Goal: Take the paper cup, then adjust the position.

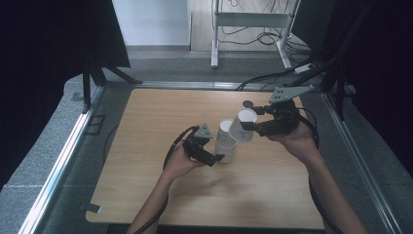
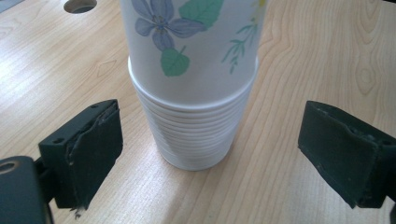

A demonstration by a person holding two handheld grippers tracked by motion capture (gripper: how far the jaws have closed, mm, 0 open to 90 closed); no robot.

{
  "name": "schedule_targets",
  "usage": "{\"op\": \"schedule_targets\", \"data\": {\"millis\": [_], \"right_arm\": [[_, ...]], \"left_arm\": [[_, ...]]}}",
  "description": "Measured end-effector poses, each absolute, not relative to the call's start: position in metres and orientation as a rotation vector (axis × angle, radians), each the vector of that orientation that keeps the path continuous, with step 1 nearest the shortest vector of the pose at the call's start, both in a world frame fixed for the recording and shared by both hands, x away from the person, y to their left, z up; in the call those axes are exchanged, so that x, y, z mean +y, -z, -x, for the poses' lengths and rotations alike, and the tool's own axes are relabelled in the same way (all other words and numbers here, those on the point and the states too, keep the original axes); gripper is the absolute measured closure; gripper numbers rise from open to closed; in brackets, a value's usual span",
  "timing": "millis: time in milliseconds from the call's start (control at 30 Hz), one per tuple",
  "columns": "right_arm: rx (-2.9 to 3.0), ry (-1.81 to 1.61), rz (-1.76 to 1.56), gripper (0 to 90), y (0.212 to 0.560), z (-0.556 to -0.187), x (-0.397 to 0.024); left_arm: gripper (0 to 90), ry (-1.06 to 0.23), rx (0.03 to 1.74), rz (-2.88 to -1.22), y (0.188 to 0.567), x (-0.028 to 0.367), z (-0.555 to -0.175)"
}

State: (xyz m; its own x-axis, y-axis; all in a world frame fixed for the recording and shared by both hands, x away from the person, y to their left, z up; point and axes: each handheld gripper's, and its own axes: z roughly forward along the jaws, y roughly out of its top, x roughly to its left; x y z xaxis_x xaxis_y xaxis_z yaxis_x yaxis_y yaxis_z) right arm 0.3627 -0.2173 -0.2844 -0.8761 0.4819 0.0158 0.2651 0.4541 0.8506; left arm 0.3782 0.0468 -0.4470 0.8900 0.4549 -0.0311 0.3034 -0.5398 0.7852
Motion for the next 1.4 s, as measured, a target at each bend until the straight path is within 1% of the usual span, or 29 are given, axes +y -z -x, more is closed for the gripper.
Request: {"op": "schedule_targets", "data": {"millis": [733, 1400], "right_arm": [[2.495, -1.412, -0.592, 37.0, 0.305, -0.333, -0.225], [2.503, -1.443, -0.615, 37.0, 0.343, -0.32, -0.233]], "left_arm": [[6.5, -0.209, 0.531, -2.172, 0.448, 0.058, -0.356], [5.4, -0.185, 0.515, -2.156, 0.453, 0.066, -0.336]]}}
